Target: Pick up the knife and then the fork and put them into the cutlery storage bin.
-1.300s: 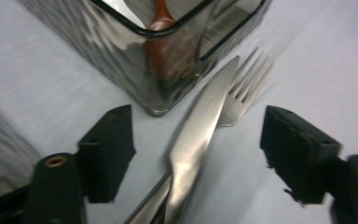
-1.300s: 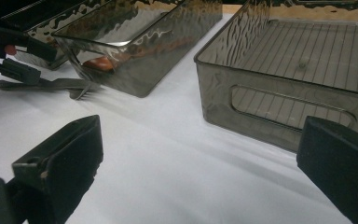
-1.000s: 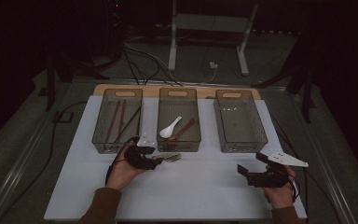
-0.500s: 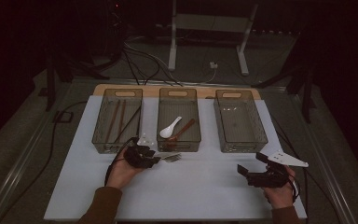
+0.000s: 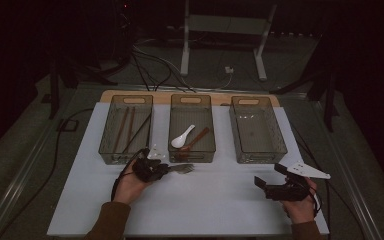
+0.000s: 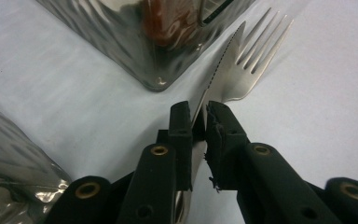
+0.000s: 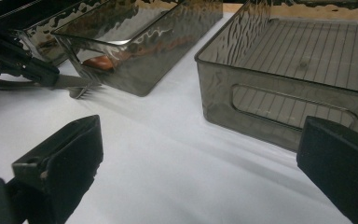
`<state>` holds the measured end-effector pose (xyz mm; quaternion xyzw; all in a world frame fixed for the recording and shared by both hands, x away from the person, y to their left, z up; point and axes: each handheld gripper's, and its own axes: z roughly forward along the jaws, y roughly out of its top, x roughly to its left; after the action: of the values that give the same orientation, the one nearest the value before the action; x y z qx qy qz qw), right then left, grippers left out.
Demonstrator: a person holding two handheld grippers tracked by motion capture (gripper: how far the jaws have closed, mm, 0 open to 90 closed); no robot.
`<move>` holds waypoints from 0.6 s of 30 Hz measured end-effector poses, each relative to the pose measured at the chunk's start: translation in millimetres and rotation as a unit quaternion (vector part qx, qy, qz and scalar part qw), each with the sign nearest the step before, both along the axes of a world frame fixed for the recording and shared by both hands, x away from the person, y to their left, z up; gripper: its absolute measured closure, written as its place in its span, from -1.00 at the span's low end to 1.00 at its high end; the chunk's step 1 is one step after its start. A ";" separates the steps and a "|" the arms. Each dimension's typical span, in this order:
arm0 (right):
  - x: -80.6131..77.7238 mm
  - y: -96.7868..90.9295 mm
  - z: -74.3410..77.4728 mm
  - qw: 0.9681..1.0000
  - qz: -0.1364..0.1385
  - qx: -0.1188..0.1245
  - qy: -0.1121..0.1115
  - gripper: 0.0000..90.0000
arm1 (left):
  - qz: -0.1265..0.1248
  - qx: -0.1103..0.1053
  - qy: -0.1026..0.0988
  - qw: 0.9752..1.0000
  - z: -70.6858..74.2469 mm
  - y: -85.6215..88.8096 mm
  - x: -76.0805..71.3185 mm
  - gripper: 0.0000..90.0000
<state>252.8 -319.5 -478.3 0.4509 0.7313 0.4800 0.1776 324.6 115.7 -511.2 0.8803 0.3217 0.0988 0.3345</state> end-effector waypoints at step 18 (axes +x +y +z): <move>-0.1 -0.1 -0.1 1.000 0.000 0.001 0.000 -0.99 | -0.040 0.047 -0.001 0.998 -3.1 -10.3 0.0 0.85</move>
<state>252.7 -319.6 -478.4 0.4510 0.7312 0.4804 0.1768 324.7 105.4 -514.4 0.9071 0.2812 0.1014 0.2965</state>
